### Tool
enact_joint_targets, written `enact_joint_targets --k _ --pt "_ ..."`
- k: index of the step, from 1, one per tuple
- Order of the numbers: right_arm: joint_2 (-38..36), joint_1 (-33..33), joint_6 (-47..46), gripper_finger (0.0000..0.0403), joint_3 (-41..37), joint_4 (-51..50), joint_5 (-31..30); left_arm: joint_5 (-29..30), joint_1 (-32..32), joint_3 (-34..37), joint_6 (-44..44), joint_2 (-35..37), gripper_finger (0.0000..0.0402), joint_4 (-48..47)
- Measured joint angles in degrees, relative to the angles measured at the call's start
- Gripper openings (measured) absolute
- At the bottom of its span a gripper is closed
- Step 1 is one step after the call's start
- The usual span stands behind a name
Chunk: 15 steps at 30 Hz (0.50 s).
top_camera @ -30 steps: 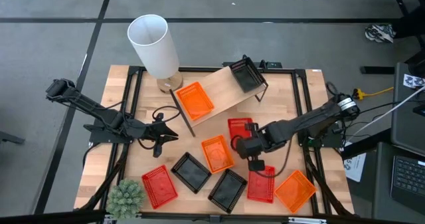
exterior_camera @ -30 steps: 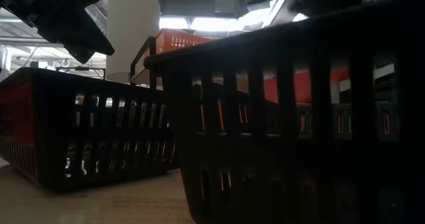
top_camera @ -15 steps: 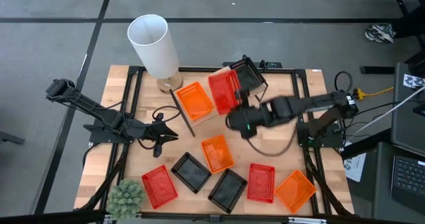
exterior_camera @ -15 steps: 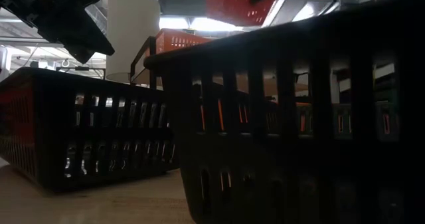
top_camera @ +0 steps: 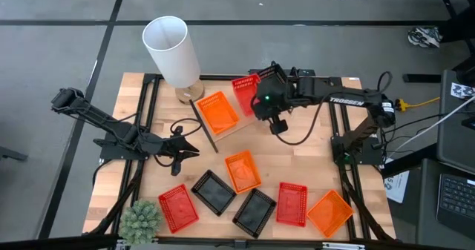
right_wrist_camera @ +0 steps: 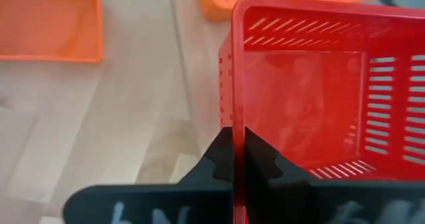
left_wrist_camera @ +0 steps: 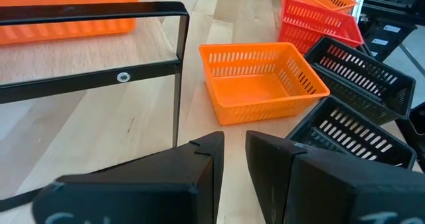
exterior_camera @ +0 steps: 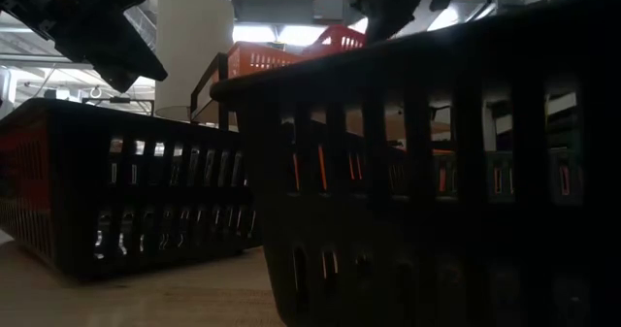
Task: Stack baskets on shelf by color
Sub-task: Put the top red basket on the shelf
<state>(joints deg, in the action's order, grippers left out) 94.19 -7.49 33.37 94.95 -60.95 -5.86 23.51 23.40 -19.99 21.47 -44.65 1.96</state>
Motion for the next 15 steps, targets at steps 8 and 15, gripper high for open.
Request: enact_joint_targets --k 8,15 --pt "0.01 -1.48 2.35 0.0 -4.78 3.61 1.41 0.01 0.0 0.0 -1.08 -0.02 0.0057 0.02" --pt "-0.02 -2.83 6.03 0.0 -5.32 5.27 5.4 0.02 0.0 0.0 -1.07 -0.02 0.0057 0.04"
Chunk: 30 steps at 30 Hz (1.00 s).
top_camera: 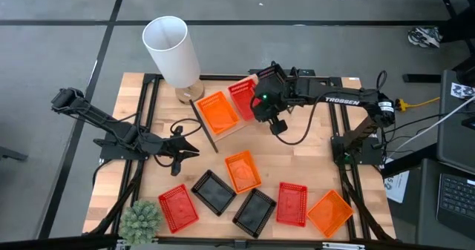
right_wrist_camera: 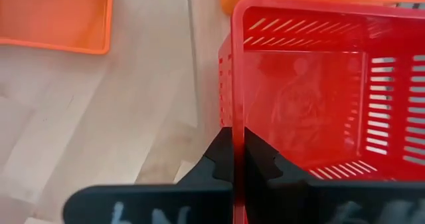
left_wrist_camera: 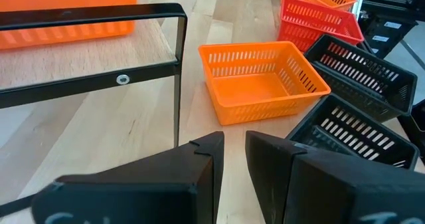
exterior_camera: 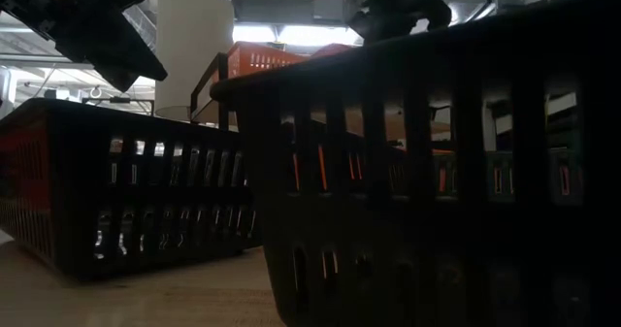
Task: Stack baskets on shelf by color
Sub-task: Put the top red basket on the shelf, then stack the right red basket on top of the other red basket on the shelf
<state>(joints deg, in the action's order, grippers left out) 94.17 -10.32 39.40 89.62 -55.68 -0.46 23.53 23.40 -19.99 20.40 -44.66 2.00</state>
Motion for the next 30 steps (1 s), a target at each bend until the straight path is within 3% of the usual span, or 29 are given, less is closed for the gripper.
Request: enact_joint_targets --k 9,17,30 --pt "0.48 -1.96 -0.17 0.0 0.0 0.22 3.68 -0.02 0.0 0.0 0.01 0.02 0.0057 0.02" --pt "2.61 -2.0 -0.11 0.0002 0.02 1.0 3.26 -0.01 -0.01 0.0 0.0 0.02 0.0057 0.02" --pt "3.13 -2.0 -0.11 0.0083 0.02 0.64 -0.58 -0.02 0.0 0.0 0.0 0.0 0.0057 -0.04"
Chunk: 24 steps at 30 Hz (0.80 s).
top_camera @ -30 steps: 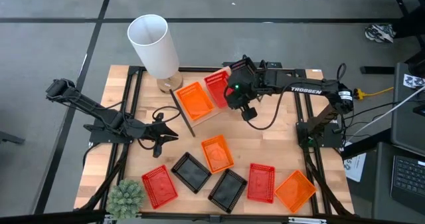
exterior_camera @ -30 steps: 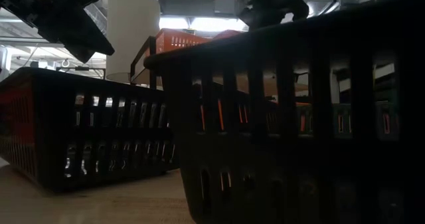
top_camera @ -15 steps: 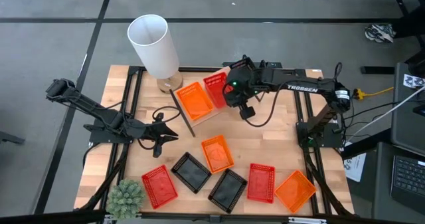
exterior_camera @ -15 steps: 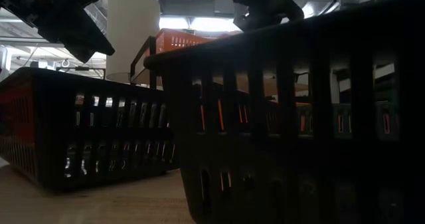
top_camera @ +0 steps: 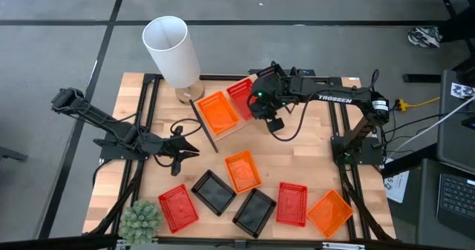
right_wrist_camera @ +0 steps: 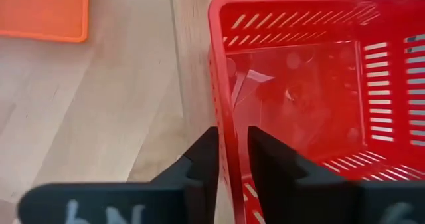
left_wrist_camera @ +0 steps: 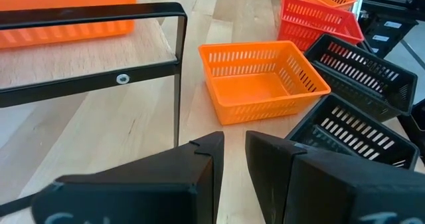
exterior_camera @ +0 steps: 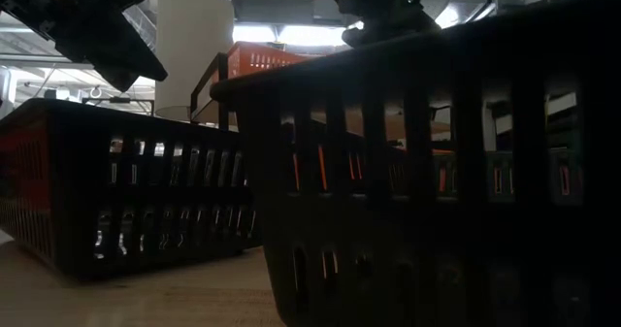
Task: Stack baskets on shelf by color
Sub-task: Stack the right red basket on top of the other red basket on the shelf
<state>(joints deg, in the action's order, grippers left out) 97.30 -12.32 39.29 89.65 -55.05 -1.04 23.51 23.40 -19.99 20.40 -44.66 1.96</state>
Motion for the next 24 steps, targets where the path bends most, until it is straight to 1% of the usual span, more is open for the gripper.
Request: enact_joint_targets --k 6,8,10,13,15,16,18,19,22,24 --pt "-1.09 0.93 -0.15 0.01 0.8 -0.9 0.03 -0.02 0.02 0.0 0.02 0.02 0.0057 -0.02" --pt "-1.41 1.6 -0.17 0.0103 1.73 -1.15 0.02 -0.02 0.02 0.0 0.02 0.02 0.0057 -0.02" --pt "-1.44 2.27 -0.26 0.0103 3.58 -3.42 0.0 -0.02 0.0 0.0 0.04 0.01 0.0057 -0.02" --pt "-1.51 3.64 -4.38 0.0104 6.67 -7.03 -2.23 -0.02 0.02 0.02 0.04 0.02 0.0057 0.0" --pt "-1.5 4.71 -10.36 0.0104 8.65 -10.49 -3.75 -0.02 0.0 0.0 0.05 0.02 0.0057 0.0" --pt "-1.49 5.26 -14.77 0.0104 9.88 -12.7 -4.45 -0.02 0.0 0.01 0.07 0.01 0.0057 -0.01" --pt "-1.62 6.44 -25.99 0.0104 11.78 -16.01 -4.7 -0.02 0.0 0.02 0.07 0.02 0.0057 0.0" --pt "-1.64 7.14 -31.78 0.0104 12.3 -18.46 -3.41 -0.02 0.0 0.0 0.1 0.01 0.0057 0.0" --pt "-1.51 9.76 -44.89 0.0104 12.96 -27.31 6.31 -0.02 0.0 0.01 0.46 0.02 0.0057 0.0" --pt "-1.62 12.71 -48.69 0.0104 12.16 -31.23 12.17 -0.02 0.0 0.0 0.48 0.0 0.0057 0.0"
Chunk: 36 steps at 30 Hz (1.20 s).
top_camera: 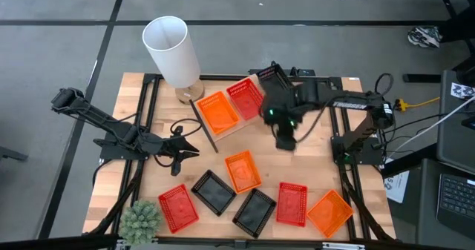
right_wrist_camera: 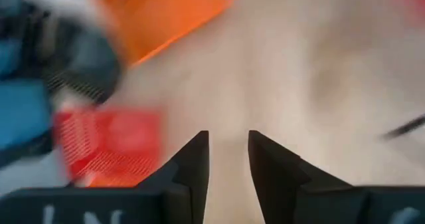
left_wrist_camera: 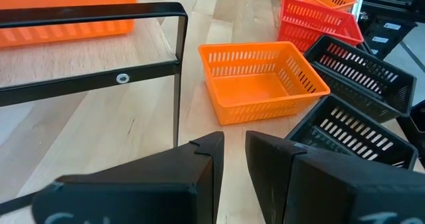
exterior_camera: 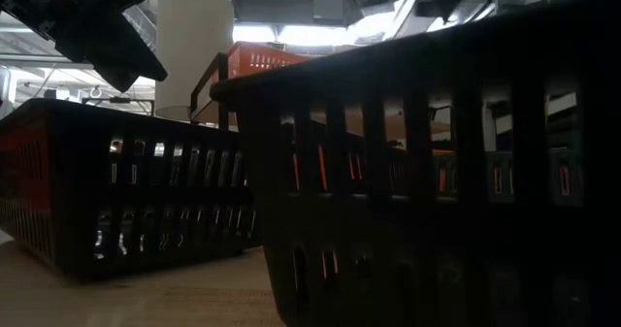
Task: Stack baskets on shelf by color
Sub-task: Stack the right red basket on top of the other red basket on the shelf
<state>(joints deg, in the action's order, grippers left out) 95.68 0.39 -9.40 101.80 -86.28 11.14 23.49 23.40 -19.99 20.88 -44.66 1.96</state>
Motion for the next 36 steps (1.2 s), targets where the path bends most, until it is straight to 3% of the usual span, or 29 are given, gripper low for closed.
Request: enact_joint_targets --k 4,8,13,18,26,36 --pt "0.13 8.61 -3.45 0.0102 -3.8 -0.94 2.44 0.0 0.0 0.0 0.0 0.02 0.0057 0.0" --pt "0.15 18.16 -11.56 0.01 -9.01 4.95 2.13 0.0 0.0 0.01 -0.02 0.02 0.0057 0.02" --pt "0.15 29.15 -18.79 0.01 -16.93 18.65 -1.39 0.0 0.0 0.02 -0.04 0.02 0.0057 0.02" --pt "0.15 36.72 -32.05 0.01 -24.38 34.79 -0.94 0.0 0.0 0.0 -0.04 0.02 0.0057 0.02" --pt "0.79 44.61 -44.16 0.01 -35.71 57.41 -7.57 0.0 0.0 0.0 -0.02 0.01 0.0057 0.02" --pt "3.64 45.95 -44.13 0.01 -40.35 59.65 -7.84 0.0 0.0 0.0 2.93 0.02 0.0057 0.14"
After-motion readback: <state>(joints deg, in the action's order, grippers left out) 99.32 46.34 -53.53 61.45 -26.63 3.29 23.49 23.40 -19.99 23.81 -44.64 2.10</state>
